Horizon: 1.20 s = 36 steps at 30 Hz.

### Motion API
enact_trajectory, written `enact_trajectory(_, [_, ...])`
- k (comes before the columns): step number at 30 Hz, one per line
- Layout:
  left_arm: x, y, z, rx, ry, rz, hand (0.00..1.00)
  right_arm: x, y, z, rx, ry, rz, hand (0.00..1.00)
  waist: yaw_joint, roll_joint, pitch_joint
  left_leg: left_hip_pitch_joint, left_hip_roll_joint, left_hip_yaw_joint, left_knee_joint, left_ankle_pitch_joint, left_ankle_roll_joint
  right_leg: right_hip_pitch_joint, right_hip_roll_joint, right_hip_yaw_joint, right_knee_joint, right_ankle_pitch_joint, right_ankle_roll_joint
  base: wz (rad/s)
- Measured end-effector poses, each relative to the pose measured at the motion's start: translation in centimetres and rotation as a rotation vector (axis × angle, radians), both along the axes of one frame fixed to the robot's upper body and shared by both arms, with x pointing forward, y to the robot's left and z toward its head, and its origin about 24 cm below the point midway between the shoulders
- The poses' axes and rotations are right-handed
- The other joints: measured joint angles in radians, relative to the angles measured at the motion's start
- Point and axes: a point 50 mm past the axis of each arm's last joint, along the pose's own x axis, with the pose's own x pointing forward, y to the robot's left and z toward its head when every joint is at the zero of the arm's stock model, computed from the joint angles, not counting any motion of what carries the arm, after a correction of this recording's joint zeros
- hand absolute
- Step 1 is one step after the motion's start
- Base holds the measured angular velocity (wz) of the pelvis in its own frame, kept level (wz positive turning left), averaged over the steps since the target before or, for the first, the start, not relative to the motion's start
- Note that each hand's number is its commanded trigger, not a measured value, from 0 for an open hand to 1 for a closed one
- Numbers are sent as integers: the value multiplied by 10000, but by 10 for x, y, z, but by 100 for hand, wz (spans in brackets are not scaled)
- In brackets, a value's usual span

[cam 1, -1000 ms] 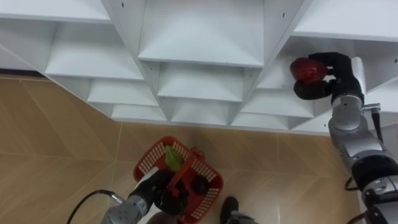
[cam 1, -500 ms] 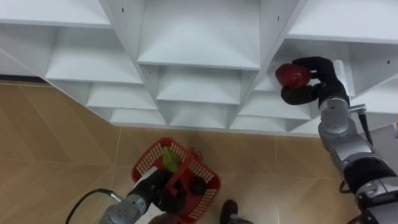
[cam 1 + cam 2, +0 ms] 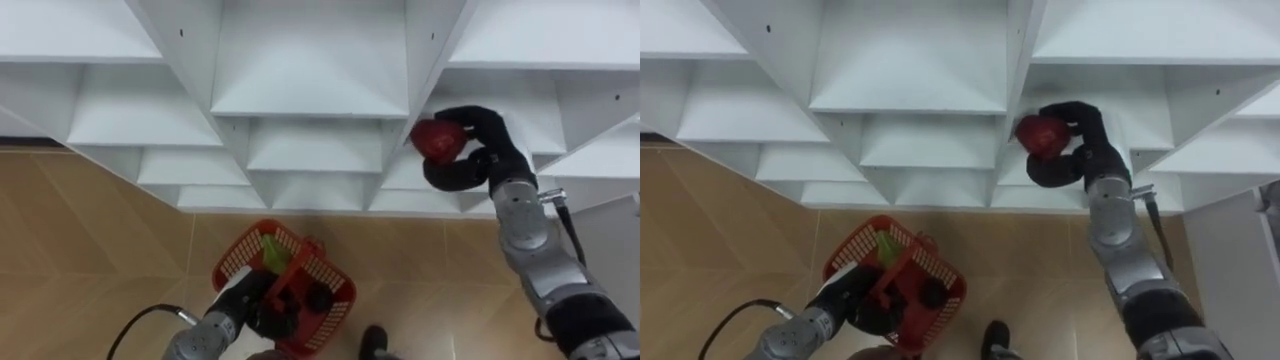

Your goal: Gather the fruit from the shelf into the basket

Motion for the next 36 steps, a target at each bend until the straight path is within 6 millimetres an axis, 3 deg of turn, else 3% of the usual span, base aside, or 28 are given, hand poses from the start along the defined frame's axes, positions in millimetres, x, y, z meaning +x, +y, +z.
enact_trajectory(4, [-2, 0, -1, 22, 25, 92, 100, -22, 16, -20, -185, 673, 826, 100, -142, 13, -21, 86, 2, 116, -69, 3, -6, -21, 31, 88, -11, 25, -10, -8])
enact_trajectory(7, [-9, 0, -5, -181, 232, 360, 100, -42, 24, -41, 247, 1570, 1186, 100, -221, 103, -177, 112, 29, 205, -70, 7, -10, -10, 101, 213, -96, 135, -17, -14])
enact_trajectory(9, [-11, -3, -6, -280, 272, 354, 100, -53, 24, -51, 416, 2063, 1303, 100, -280, 147, -222, 181, 19, 280, -81, 8, -4, -1, 107, 315, -66, 157, -7, -12])
enact_trajectory(23, [-15, -9, -5, -701, -177, 158, 100, -73, 54, -63, 1253, 2834, 2791, 100, -725, 119, -240, 303, 69, 492, -77, 7, 0, 15, 179, 446, -71, 234, -11, -4])
enact_trajectory(36, [-15, -13, -4, -770, -266, -75, 100, -97, 71, -78, 1467, 3907, 4031, 100, -736, 153, -231, 257, 129, 521, -42, -10, -16, -7, 220, 440, -100, 248, -29, 0])
